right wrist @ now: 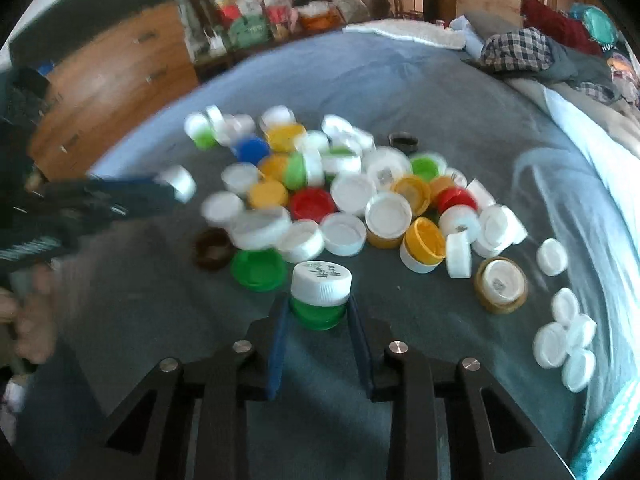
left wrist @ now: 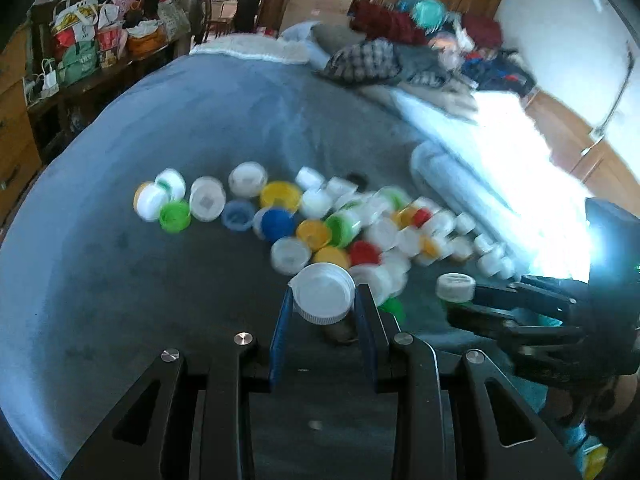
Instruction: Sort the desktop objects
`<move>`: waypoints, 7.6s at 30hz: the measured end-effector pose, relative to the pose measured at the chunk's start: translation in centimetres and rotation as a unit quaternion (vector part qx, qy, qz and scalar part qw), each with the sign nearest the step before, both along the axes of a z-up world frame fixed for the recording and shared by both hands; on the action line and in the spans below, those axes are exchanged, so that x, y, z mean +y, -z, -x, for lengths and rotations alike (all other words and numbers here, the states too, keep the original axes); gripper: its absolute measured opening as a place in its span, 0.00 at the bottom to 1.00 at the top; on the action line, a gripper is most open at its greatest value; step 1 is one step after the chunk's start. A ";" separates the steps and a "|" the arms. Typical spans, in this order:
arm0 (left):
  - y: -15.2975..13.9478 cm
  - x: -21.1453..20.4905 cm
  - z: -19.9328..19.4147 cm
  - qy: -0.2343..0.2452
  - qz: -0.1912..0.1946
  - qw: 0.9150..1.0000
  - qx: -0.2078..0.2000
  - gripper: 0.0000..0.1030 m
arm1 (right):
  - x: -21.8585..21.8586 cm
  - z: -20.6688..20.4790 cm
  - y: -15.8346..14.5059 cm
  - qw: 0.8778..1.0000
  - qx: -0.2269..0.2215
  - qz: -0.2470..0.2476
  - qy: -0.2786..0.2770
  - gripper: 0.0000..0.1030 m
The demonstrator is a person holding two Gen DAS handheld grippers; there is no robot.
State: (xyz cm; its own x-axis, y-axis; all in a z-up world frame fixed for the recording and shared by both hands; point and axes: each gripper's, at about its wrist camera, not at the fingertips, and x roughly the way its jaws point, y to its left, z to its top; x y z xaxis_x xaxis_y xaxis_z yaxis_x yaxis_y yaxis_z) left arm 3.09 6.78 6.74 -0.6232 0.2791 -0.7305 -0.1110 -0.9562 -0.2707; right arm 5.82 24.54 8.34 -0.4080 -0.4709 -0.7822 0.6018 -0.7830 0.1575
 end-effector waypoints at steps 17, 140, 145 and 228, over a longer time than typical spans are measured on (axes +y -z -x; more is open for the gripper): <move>-0.9 4.1 -2.0 0.035 0.039 0.998 -0.023 0.26 | 3.9 -2.4 1.3 0.993 -0.076 -0.090 0.033 0.30; -9.3 38.7 -3.6 0.288 0.119 0.949 0.037 0.26 | 31.3 -12.3 -13.1 0.918 0.135 -0.103 0.358 0.31; -9.1 39.6 -3.6 0.294 0.126 0.947 0.038 0.26 | 31.8 -12.3 -13.2 0.914 0.143 -0.112 0.363 0.31; 4.5 -4.4 1.8 -0.203 0.143 0.968 -0.036 0.73 | 7.7 -2.8 0.5 0.989 0.058 -0.024 0.133 0.93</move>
